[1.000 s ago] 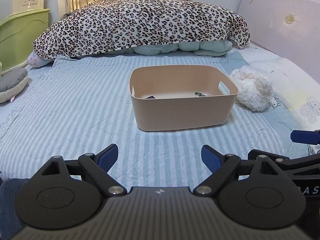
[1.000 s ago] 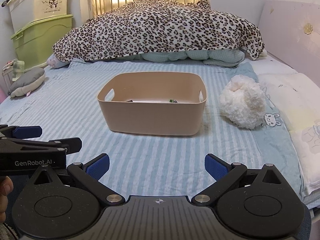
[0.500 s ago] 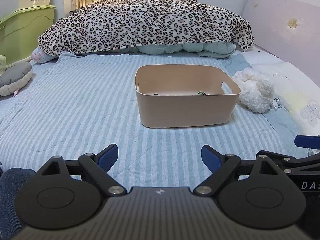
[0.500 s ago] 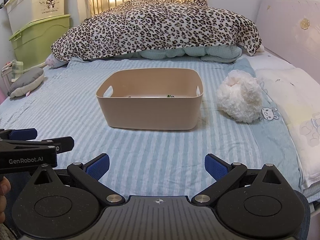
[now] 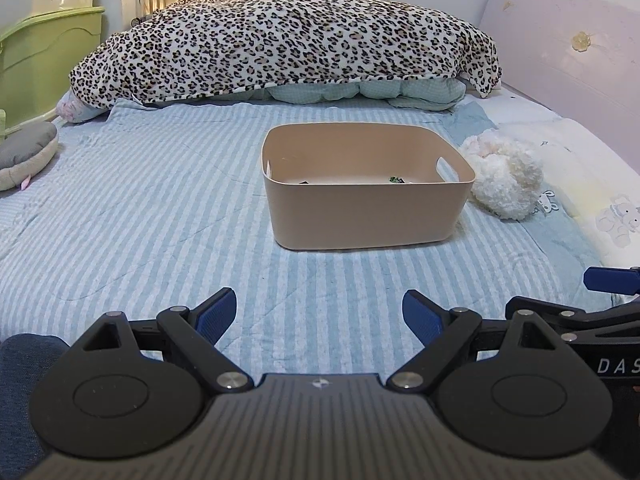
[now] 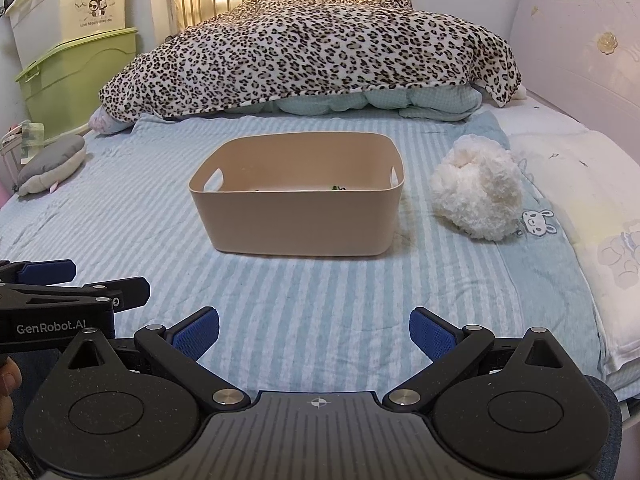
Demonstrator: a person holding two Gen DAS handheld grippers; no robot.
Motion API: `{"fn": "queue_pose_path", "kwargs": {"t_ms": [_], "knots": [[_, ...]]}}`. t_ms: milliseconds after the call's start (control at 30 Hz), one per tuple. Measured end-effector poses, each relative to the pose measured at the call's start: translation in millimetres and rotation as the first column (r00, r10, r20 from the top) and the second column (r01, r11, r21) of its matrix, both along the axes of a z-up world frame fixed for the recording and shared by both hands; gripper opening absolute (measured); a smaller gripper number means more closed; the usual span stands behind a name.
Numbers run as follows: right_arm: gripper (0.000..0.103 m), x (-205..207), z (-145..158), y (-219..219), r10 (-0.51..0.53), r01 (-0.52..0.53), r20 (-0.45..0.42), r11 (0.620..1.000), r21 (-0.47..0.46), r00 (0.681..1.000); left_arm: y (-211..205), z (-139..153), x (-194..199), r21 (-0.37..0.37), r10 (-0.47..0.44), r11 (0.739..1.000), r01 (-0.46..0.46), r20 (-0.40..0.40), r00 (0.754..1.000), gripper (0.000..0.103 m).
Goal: Organize objects
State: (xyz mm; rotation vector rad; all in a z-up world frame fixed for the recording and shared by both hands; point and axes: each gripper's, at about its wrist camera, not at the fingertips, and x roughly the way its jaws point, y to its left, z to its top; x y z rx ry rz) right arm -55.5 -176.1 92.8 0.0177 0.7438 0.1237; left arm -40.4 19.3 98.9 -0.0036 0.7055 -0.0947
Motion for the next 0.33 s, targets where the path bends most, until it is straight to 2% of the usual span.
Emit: {"fn": "queue_pose_path", "kwargs": {"t_ms": [333], "knots": [[0.103, 5.9, -2.5, 1.1, 0.006, -0.006, -0.008, 1.0, -0.003, 1.0, -0.6, -2.1, 3.7, 0.01, 0.006, 1.0, -0.006, -0.003, 1.0, 0.091]]}}
